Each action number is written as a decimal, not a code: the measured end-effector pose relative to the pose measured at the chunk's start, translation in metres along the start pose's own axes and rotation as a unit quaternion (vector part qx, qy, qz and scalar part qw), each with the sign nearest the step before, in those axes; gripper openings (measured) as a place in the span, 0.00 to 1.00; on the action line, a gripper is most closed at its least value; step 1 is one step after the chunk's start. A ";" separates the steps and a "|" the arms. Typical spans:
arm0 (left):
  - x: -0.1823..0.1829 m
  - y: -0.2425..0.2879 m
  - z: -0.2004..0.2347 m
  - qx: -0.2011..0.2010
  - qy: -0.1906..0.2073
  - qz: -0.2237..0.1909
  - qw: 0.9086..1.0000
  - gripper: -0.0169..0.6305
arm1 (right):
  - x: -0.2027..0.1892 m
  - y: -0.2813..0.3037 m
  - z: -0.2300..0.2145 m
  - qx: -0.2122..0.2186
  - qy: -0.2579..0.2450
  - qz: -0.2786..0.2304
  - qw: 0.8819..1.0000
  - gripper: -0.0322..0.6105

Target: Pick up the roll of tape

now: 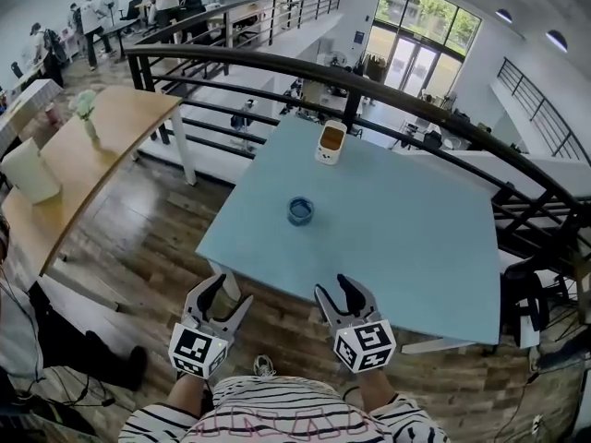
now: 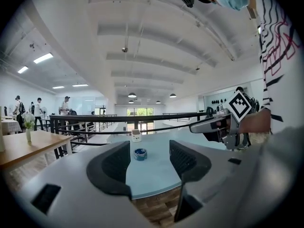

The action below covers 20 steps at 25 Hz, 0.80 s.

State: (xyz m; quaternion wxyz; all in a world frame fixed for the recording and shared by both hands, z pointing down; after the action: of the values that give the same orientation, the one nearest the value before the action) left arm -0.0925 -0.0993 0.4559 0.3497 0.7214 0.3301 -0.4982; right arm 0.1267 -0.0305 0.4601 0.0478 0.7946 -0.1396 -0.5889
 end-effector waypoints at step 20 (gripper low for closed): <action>-0.015 0.079 0.065 0.029 -0.023 0.021 0.999 0.39 | 0.037 0.157 -0.059 0.032 -0.081 0.074 0.993 0.37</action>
State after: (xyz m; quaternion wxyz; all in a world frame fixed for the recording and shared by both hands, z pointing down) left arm -0.0636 -0.1972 0.4675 0.3464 0.7262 0.2919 -0.5171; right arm 0.1665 -0.1965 0.4814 0.0542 0.7328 -0.2204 -0.6415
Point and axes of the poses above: the fingertips, and each gripper's own axes: y forward along the fingers, z to its left, x out of its top, the point moved 5 cm from there along -y, backward along the fingers, and after that the axes turned 13 degrees about y, right-handed, at the moved point
